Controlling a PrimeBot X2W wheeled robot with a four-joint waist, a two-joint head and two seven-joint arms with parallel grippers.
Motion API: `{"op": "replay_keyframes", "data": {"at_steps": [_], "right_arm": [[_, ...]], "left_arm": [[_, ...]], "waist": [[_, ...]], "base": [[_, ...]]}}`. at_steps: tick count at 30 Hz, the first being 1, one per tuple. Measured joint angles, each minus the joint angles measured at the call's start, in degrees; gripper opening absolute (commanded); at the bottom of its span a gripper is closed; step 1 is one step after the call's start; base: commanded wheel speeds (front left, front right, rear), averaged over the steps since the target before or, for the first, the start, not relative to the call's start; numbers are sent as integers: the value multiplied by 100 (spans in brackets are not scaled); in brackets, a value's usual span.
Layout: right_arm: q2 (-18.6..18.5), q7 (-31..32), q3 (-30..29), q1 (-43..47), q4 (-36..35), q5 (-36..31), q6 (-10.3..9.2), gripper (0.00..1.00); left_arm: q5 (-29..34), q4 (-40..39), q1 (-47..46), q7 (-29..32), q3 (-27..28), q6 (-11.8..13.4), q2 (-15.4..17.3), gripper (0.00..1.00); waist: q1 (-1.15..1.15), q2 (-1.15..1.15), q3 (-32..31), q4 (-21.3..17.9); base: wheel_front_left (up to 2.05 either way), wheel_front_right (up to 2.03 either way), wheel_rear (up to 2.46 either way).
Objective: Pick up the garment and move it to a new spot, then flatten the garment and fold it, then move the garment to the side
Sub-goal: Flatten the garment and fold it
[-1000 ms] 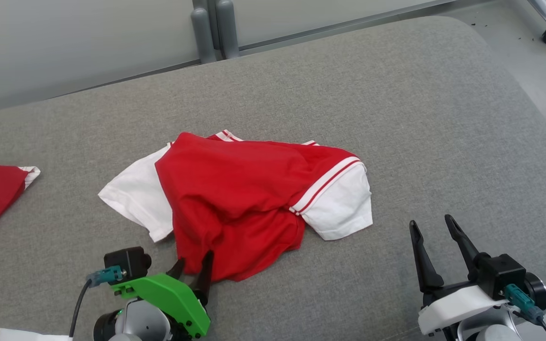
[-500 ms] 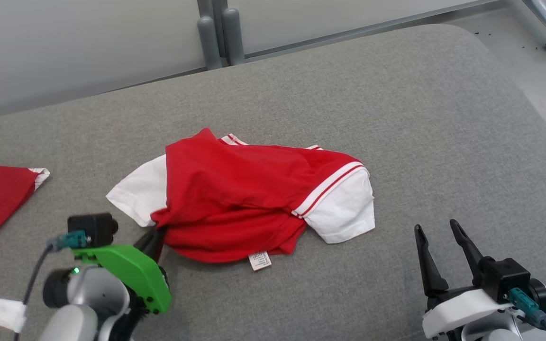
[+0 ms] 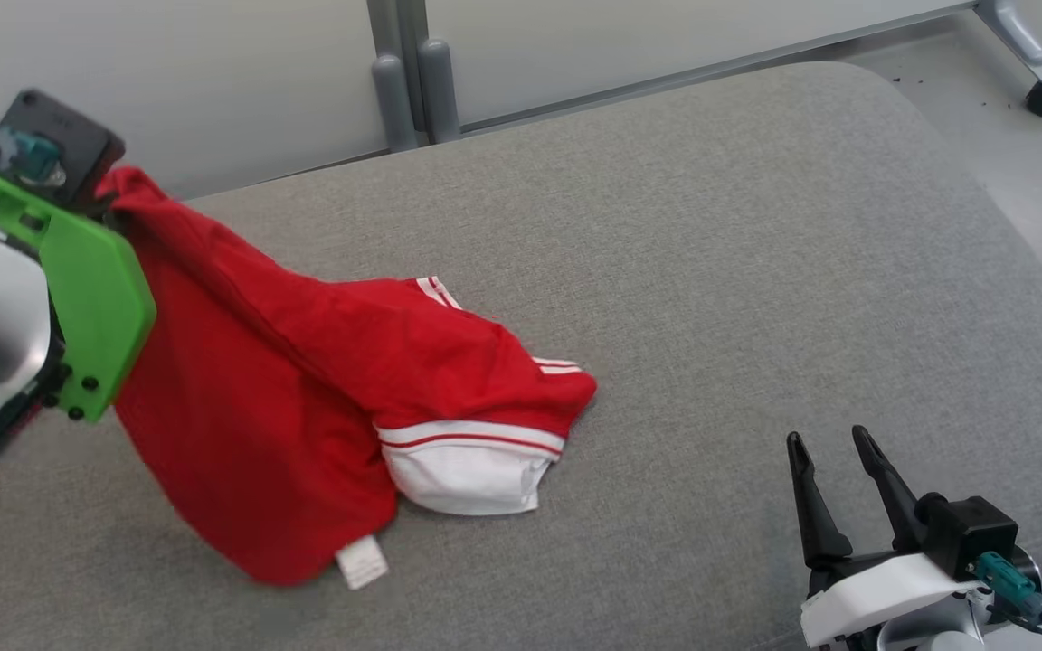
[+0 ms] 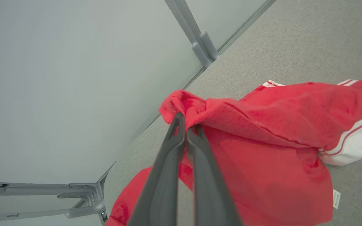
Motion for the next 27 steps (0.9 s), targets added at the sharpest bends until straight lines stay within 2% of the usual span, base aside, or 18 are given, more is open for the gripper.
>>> {"op": "replay_keyframes", "data": {"at_steps": [5, 10, 16, 18, 20, 21, 22, 24, 27], "right_arm": [[-1, 0, -25, 71, 46, 84, 0, 100], [-1, 0, -129, 79, 69, 79, 0, 100], [-1, 0, -176, -34, 55, 42, 0, 100], [-1, 0, -155, -39, 52, 25, 0, 100], [0, 0, -146, -34, 53, -1, 0, 100], [-1, 0, -145, -26, 54, -1, 0, 100], [-1, 0, -132, -5, 59, -4, 0, 100], [1, 0, -121, 42, 62, -11, 0, 100], [0, 0, -169, 140, 71, -73, 0, 100]], "left_arm": [[67, 157, -1056, 254, -737, -29, 40, 0], [122, 371, -1947, 233, -1621, -41, 163, 0], [280, 712, -2550, -512, -1881, -44, -75, 0], [313, 727, -2499, -669, -1926, -40, -65, 0], [313, 671, -2265, -835, -1892, 66, 43, 0], [307, 633, -2067, -917, -1850, 166, 141, 0], [279, 510, -1511, -1125, -1731, 454, 402, 0], [158, 355, -816, -1394, -1561, 865, 657, 0], [-1, -4, 416, -2002, -1326, 1679, 823, 0]], "waist": [[0, 0, 77, -98], [0, 0, 114, -70], [0, 0, 129, 10], [0, 0, 121, 46], [0, 0, 112, 87], [0, 0, 110, 112], [0, 0, 110, 168], [0, 0, 112, 231], [0, 0, 113, 353]], "base": [[0, 0, 0], [0, 0, 0], [0, 0, 0], [0, 0, 0], [0, 0, 0], [0, 0, 0], [0, 0, 0], [0, 0, 0], [0, 0, 0]]}}
